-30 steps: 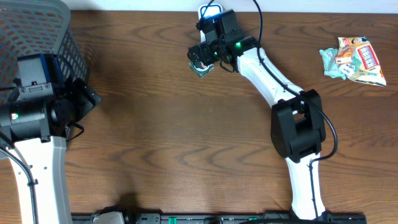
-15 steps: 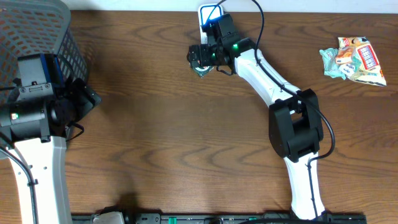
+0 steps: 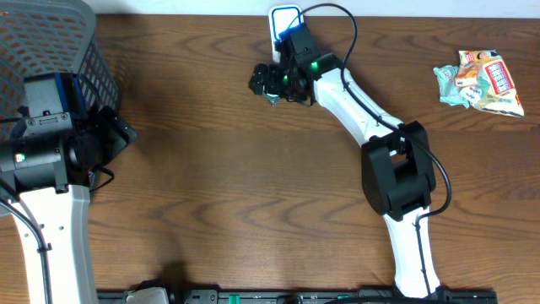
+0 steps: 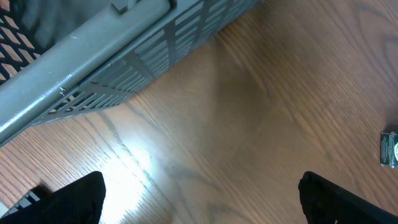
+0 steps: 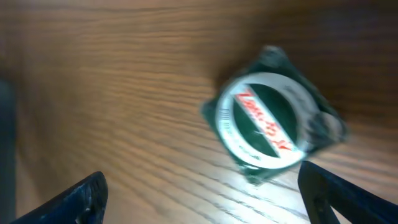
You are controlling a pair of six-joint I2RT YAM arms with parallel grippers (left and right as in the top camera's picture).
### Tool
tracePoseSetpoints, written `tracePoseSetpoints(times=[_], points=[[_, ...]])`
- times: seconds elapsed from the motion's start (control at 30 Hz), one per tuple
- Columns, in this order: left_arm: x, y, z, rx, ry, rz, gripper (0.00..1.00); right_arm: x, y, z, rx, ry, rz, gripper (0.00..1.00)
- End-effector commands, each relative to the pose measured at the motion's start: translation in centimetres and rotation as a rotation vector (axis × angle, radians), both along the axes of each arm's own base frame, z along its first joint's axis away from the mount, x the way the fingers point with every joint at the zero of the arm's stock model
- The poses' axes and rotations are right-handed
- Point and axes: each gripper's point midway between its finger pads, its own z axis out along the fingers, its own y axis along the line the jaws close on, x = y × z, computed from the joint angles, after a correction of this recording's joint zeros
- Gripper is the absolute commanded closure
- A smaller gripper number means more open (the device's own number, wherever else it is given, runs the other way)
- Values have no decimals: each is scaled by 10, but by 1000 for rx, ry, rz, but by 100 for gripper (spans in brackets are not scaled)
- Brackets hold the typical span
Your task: Scan the item barcode
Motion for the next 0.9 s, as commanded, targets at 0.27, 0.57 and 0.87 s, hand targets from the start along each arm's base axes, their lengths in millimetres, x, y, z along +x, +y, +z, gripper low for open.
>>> tracePoseSetpoints(times=[0.27,0.57,0.87], points=[[0,1,1,-1,-3,13,2,8,-24,-16,-198,-41,-313,16],[0,1,1,-1,-3,13,2,18,-16,-9,-201,-132,-444,11],[0,1,1,-1,-3,13,3,16,-10,-59,-243,-103,-425,12]])
